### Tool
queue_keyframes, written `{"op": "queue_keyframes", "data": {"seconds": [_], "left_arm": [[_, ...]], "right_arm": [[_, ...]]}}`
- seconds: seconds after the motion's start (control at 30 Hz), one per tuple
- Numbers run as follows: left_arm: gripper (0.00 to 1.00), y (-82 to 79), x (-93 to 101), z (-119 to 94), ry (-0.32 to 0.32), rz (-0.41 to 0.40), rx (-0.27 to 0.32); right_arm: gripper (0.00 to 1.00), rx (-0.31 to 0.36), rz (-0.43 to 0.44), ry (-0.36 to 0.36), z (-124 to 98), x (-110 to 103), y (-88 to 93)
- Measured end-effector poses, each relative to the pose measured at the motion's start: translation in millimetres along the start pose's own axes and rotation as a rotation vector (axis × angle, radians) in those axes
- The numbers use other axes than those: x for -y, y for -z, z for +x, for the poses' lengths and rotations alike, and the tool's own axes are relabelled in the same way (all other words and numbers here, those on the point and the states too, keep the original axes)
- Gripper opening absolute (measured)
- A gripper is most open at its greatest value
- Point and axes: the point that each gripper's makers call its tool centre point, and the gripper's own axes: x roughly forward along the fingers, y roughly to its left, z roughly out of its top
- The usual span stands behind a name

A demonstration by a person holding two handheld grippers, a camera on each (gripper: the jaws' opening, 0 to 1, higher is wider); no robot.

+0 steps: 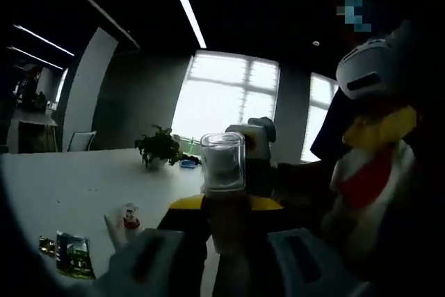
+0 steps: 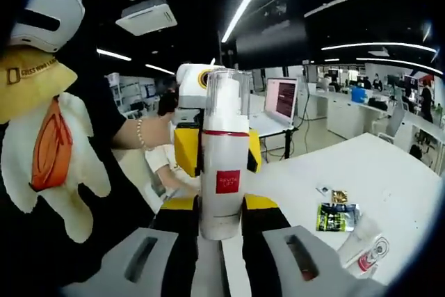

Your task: Arrange the skincare products in the storage area until every visible bottle or jar stands upright without overlapping.

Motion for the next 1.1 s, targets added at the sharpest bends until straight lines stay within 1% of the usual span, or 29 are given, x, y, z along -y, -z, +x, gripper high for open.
{"op": "queue_keyframes", "data": {"seconds": [0.07, 0.13, 0.2, 0.3, 0.33, 0.47, 0.57, 0.67, 0.73, 0.77, 0.8, 0.87, 0.9, 0.93, 1.0, 1.03, 1.1], "left_arm": [[0.14, 0.4, -1.1, -1, 0.000, 0.008, -0.007], [0.14, -0.1, -4.8, -2, -0.012, 0.010, -0.003], [0.14, 0.5, -6.8, -2, -0.021, 0.014, -0.006], [0.15, 3.5, -14.8, -2, -0.060, 0.027, -0.018], [0.15, 4.4, -17.3, -2, -0.073, 0.027, -0.020], [0.16, 1.2, -25.3, -1, -0.124, 0.022, -0.004], [0.17, -1.6, -35.5, 1, -0.201, 0.030, -0.003], [0.18, -4.1, -46.9, 2, -0.299, -0.015, 0.023], [0.18, -3.2, -55.5, 4, -0.377, -0.040, 0.034], [0.17, -2.6, -56.9, 5, -0.394, -0.031, 0.030], [0.18, -1.4, -59.8, 6, -0.429, -0.033, 0.026], [0.17, -1.1, -62.9, 7, -0.463, -0.079, 0.038], [0.17, -1.9, -63.3, 7, -0.464, -0.078, 0.042], [0.17, -3.1, -65.0, 8, -0.483, -0.067, 0.045], [0.17, -1.9, -67.3, 9, -0.508, -0.081, 0.036], [0.17, -1.5, -69.6, 9, -0.534, -0.091, 0.036], [0.17, -1.5, -73.8, 8, -0.576, -0.114, 0.049]], "right_arm": [[0.22, 0.002, 0.010, 0.017, 1, 1, 0.2], [0.22, 0.012, 0.029, 0.053, 1, 6, -0.4], [0.21, 0.005, 0.018, 0.087, 1, 8, 0.4], [0.21, -0.018, 0.008, 0.147, 0, 17, 4.3], [0.21, -0.022, 0.006, 0.156, -1, 19, 5.2], [0.21, -0.002, 0.030, 0.213, -2, 26, 2.5], [0.21, -0.003, 0.018, 0.295, -5, 38, 1.1], [0.21, 0.020, 0.061, 0.365, -8, 48, 0.1], [0.21, 0.022, 0.093, 0.441, -10, 58, 2.1], [0.21, 0.014, 0.088, 0.461, -11, 60, 3.2], [0.21, 0.002, 0.073, 0.484, -12, 63, 4.7], [0.22, 0.010, 0.071, 0.500, -12, 64, 5.0], [0.22, 0.017, 0.079, 0.513, -14, 66, 4.4], [0.22, 0.018, 0.076, 0.529, -14, 67, 4.7], [0.22, -0.002, 0.051, 0.573, -17, 70, 6.2], [0.22, -0.006, 0.043, 0.597, -18, 72, 6.4], [0.22, -0.007, 0.036, 0.663, -23, 78, 5.4]]}}
